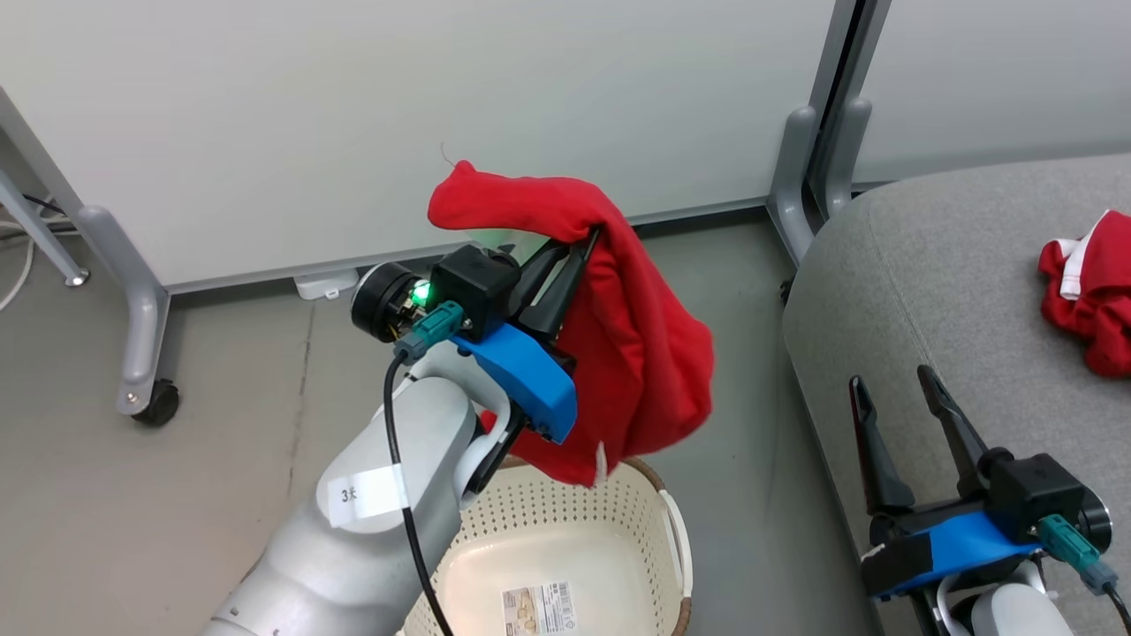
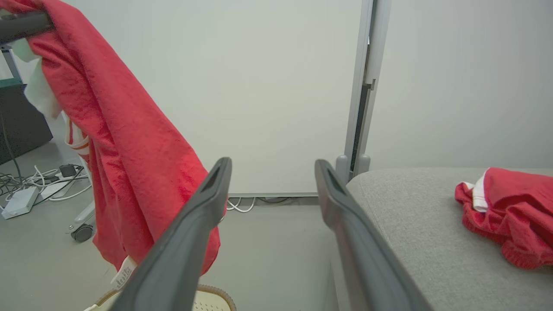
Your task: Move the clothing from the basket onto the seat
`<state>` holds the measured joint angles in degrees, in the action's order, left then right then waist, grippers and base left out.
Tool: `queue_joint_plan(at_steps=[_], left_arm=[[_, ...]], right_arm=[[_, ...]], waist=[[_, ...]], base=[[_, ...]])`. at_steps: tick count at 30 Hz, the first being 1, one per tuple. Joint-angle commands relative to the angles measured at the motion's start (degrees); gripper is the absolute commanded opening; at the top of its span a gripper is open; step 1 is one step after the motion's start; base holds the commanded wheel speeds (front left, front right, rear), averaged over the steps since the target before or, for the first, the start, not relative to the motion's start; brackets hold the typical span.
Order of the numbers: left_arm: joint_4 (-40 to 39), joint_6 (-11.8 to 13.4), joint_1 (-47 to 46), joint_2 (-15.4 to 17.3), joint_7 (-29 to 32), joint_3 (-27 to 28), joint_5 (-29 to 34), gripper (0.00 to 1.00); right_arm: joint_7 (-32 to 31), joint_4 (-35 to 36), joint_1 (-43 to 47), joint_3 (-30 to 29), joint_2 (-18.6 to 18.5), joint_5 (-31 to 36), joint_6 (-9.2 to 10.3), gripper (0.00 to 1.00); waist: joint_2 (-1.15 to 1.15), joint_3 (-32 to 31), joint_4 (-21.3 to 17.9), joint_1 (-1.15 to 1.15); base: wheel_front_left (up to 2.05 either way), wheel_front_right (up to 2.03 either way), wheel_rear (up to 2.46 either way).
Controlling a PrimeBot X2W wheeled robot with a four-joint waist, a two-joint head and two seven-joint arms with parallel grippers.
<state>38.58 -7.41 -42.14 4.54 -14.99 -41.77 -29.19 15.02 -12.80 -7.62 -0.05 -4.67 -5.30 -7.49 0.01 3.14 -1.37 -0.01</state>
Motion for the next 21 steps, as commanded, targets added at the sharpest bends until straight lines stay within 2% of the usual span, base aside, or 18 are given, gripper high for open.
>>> queue_joint_plan(at_steps=[1, 12, 21], left_arm=[[-0.42, -0.09, -0.67, -0.14, -0.28, -0.47, 0.24, 0.0], [-2.38, -0.08, -2.0, -0.89, -0.29, -2.64, -0.55, 0.0], [-2.76, -0.08, -2.67, -1.05, -0.29, -3.41, -0.57, 0.0]], right_arm=[[0.24, -0.15, 1.28, -0.08, 0.21, 0.27, -0.01, 1.0], [0.23, 0.18, 3.01, -0.52, 0.73, 0.33, -0.01, 1.0], [0.23, 0.89, 0.17, 2.33, 0.45, 0.72, -0.01, 1.0]], waist=[[-0.01, -1.12, 0.34, 0.01], [-0.01, -2.99, 0.75, 0.01], [-0.01, -2.41, 1.19, 0.01]], base=[[0.0, 0.0, 0.0], [0.0, 0.0, 0.0], [0.0, 0.0, 0.0]])
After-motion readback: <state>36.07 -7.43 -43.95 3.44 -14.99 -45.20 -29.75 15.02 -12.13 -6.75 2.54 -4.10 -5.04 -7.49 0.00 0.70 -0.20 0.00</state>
